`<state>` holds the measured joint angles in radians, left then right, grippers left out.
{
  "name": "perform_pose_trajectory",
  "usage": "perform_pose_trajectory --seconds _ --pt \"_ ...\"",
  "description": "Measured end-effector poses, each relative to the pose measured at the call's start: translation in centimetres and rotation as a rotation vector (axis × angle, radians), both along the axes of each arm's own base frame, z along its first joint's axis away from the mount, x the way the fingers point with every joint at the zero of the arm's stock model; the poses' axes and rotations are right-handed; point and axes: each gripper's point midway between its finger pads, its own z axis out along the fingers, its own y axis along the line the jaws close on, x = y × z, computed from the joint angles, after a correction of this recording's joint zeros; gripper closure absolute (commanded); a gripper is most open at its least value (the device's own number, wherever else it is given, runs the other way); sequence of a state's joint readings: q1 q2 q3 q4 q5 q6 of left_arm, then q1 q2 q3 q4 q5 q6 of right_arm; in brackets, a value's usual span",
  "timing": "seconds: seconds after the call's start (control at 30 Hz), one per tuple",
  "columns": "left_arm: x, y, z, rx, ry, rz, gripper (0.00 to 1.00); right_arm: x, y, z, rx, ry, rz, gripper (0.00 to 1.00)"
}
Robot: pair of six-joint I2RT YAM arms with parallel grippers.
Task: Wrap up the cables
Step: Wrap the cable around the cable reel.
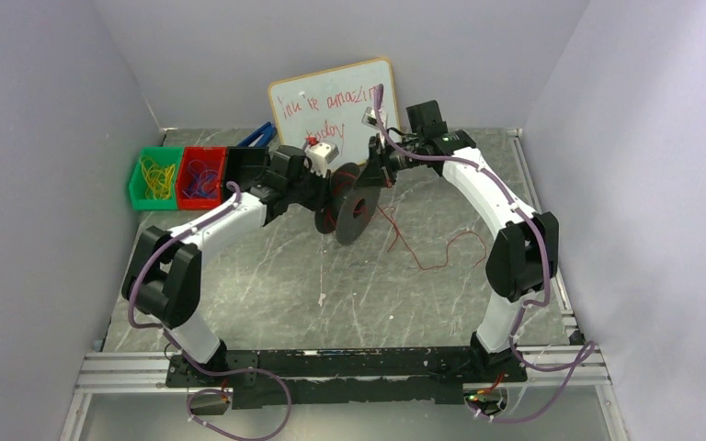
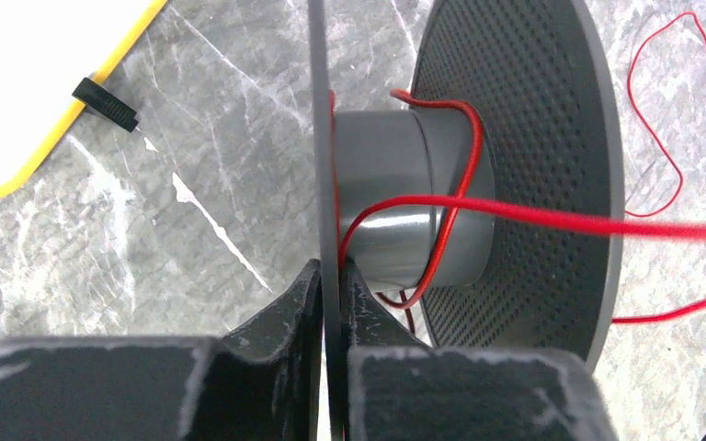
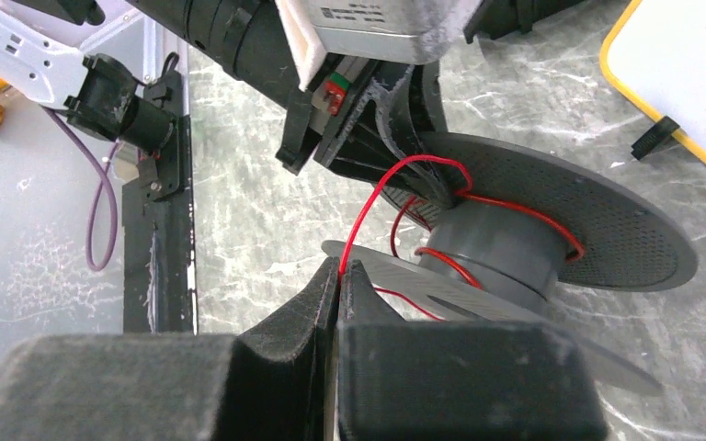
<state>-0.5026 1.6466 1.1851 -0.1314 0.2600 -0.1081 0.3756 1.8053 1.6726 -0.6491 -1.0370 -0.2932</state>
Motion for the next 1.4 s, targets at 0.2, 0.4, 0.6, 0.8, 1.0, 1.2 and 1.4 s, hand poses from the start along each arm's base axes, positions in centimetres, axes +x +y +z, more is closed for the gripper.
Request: perform_pose_trajectory --seconds 0.2,0.4,0.6,0.8,1.0,1.2,1.4 --pt "-0.2 -0.3 0.0 0.003 -0.008 -0.015 0.97 0.6 -0.8 0.1 0.007 0.012 -0.022 1.00" --pt "-0.2 -0.3 0.0 0.006 -0.008 -0.013 0.98 0.9 -1.2 0.0 0.003 0.012 -0.033 1.00" --pt "-0.8 -0.5 0.1 0.002 0.001 -0.048 0.97 2.8 -2.6 0.1 -0.045 -0.026 -0.081 1.00" --pt "-2.7 -0.5 1.4 -0.038 0.028 -0.130 0.97 5.4 -5.7 -2.1 -0.186 -0.086 -0.160 1.00" --pt "-3.3 0.4 3.9 -0.094 0.013 -0.178 0.97 6.3 -7.9 -3.8 -0.279 -0.111 -0.194 1.00" --pt "-2.8 1.2 6.9 -0.144 -0.010 -0.190 0.97 6.0 -8.7 -4.9 -0.302 -0.104 -0.185 1.00" --pt "-3.0 1.0 10.0 -0.232 0.021 -0.203 0.98 4.8 -8.2 -6.3 -0.267 -0.073 -0.162 1.00"
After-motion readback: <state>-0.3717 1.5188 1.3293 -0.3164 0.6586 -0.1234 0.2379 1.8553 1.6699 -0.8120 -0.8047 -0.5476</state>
